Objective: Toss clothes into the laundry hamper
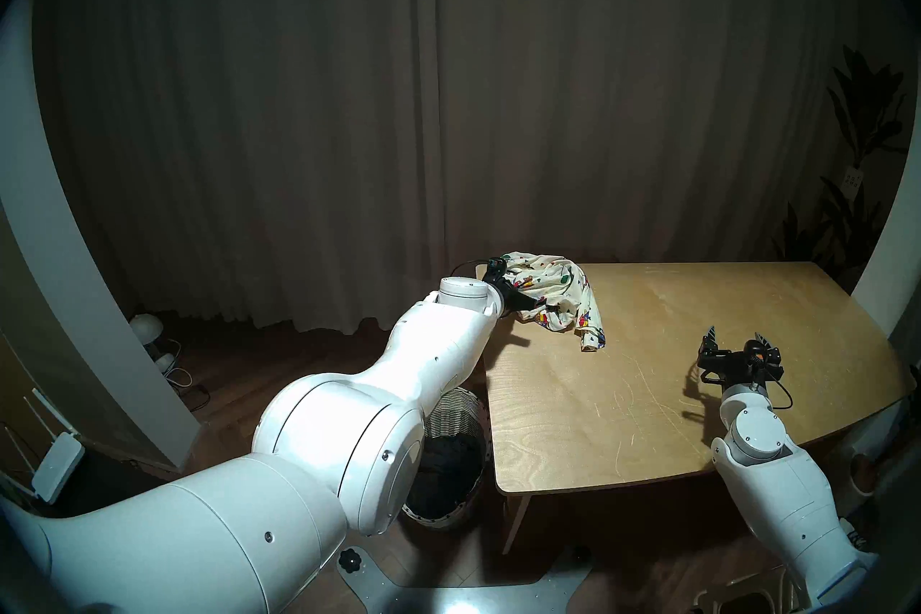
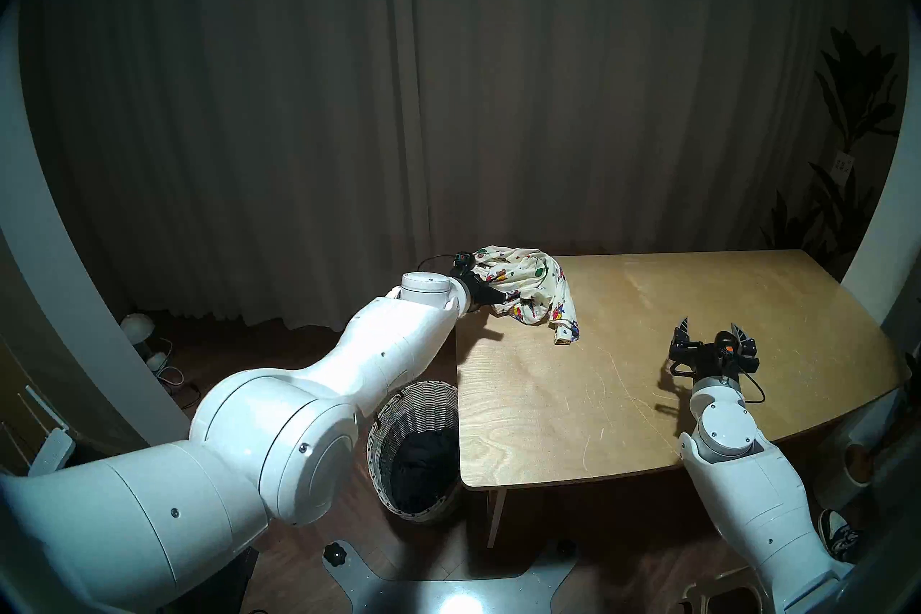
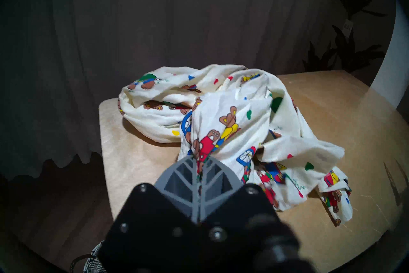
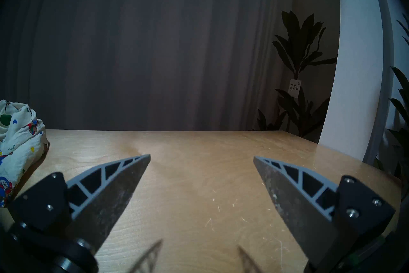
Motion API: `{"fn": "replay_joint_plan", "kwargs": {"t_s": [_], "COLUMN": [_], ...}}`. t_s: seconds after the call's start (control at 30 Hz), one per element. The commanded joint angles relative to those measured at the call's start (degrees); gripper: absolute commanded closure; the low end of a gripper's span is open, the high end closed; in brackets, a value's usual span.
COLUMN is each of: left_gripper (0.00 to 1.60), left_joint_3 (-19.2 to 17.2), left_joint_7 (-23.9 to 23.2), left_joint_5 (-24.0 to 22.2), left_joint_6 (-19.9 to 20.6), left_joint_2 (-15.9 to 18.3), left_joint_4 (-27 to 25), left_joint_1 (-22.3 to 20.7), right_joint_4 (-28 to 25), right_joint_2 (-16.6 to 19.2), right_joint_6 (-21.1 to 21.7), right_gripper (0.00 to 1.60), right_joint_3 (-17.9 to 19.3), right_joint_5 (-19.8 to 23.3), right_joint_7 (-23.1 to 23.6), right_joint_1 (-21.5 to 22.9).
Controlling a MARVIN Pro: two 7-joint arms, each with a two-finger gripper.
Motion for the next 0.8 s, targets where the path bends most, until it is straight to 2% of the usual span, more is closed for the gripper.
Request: {"fn": "replay_joint_plan", "kwargs": {"t_s": [0.0,0.33,0.57,0.77], "left_gripper": [1.6,1.6,1.6,1.6], "left_joint_3": [-3.57,-6.89,-9.45,-13.1], "left_joint_7": [-0.15,-1.62,-0.55,0.62], "left_joint_5": [-1.86,-3.7,-3.65,-2.98], "left_joint_6": [-3.38,-11.59,-17.63,-20.22], "left_joint_2": [4.83,6.41,11.8,16.02], "left_joint_4": [-4.37,-11.79,-17.06,-20.9], "left_joint_1": [-6.44,-10.0,-11.64,-14.12], "right_joint_4": [-4.31,-7.98,-10.05,-10.85], "right_joint_2": [1.77,2.64,3.06,3.2], "right_joint_6": [-2.22,-3.75,-4.52,-4.76], "right_gripper": [0.0,0.0,0.0,0.0], "right_joint_3": [2.16,4.31,5.73,6.43], "right_joint_5": [0.76,2.83,4.35,5.26], "right_joint_7": [1.37,3.82,5.55,6.56], "right_joint_1": [-1.45,-4.98,-7.39,-8.57]}}
